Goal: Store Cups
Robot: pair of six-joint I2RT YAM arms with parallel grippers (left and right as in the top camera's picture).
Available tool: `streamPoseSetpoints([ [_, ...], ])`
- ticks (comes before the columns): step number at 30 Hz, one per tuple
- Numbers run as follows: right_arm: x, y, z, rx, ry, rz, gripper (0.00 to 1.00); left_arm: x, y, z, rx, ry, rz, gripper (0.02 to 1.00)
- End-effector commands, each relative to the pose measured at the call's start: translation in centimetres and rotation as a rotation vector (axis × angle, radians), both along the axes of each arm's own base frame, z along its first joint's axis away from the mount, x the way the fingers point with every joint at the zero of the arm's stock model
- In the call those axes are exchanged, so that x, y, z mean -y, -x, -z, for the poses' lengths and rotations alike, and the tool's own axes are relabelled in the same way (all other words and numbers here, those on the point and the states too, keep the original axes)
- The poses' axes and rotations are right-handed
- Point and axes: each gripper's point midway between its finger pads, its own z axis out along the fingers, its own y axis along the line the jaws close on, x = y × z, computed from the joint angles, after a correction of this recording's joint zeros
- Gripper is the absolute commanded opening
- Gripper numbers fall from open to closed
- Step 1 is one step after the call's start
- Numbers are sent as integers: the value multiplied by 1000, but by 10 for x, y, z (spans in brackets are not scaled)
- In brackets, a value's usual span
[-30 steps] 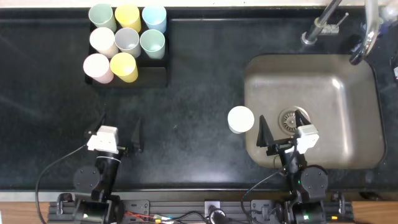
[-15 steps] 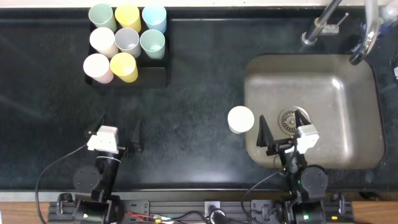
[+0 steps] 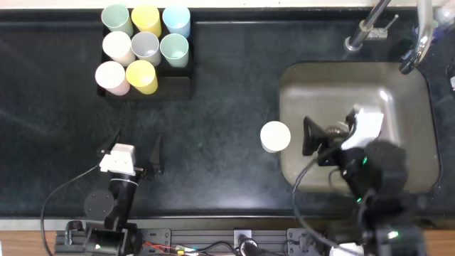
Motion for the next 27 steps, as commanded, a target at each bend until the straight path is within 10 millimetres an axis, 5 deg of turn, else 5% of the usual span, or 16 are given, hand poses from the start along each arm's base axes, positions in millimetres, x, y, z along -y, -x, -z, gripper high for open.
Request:
streamPoseSetpoints([
  [1, -2, -7, -29, -144, 4, 0, 998, 0, 1, -1, 4, 4, 3, 1000],
  [12, -39, -9, 28, -685, -48, -205, 998, 0, 1, -1, 4, 4, 3, 1000],
  [27, -22, -17, 113, -1025, 191, -198, 998, 0, 1, -1, 4, 4, 4, 998],
])
